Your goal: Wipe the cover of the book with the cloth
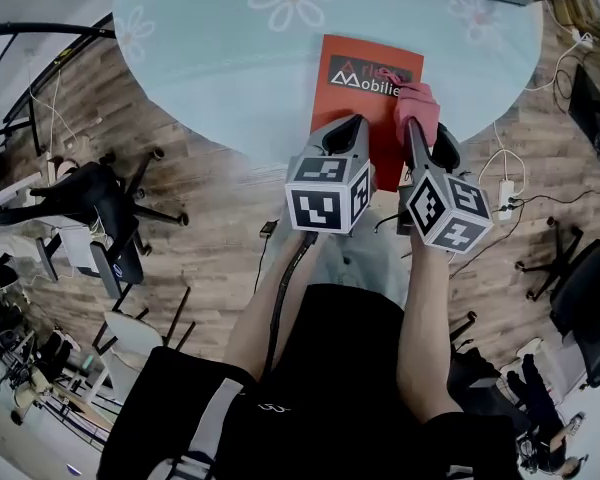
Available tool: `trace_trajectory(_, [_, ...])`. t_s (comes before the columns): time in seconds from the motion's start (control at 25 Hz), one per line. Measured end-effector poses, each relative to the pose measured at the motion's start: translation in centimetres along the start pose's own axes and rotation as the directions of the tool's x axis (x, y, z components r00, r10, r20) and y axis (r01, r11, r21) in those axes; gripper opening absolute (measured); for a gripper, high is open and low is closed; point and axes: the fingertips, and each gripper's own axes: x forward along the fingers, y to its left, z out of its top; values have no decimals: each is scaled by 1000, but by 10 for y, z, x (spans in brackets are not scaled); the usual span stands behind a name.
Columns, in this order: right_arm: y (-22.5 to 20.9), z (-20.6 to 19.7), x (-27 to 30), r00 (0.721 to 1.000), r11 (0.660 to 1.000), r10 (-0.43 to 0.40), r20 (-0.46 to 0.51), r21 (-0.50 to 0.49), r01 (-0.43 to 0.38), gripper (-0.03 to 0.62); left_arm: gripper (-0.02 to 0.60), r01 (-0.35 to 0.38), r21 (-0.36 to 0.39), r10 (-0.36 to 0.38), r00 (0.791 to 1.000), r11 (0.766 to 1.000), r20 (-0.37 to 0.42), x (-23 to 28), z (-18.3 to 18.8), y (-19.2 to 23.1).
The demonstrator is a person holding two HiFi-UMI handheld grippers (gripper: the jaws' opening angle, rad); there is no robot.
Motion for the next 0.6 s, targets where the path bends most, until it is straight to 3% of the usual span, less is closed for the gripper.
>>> trace_trajectory(0.32, [-19, 7, -28, 999, 1000, 2, 45, -8, -2, 156, 12, 1, 8, -1, 1000, 1000, 31, -8, -9, -28])
trace_trajectory(0.6, [-11, 13, -49, 990, 997, 70, 121, -23, -67, 155, 12, -26, 8, 25, 997, 1000, 71, -25, -23, -39])
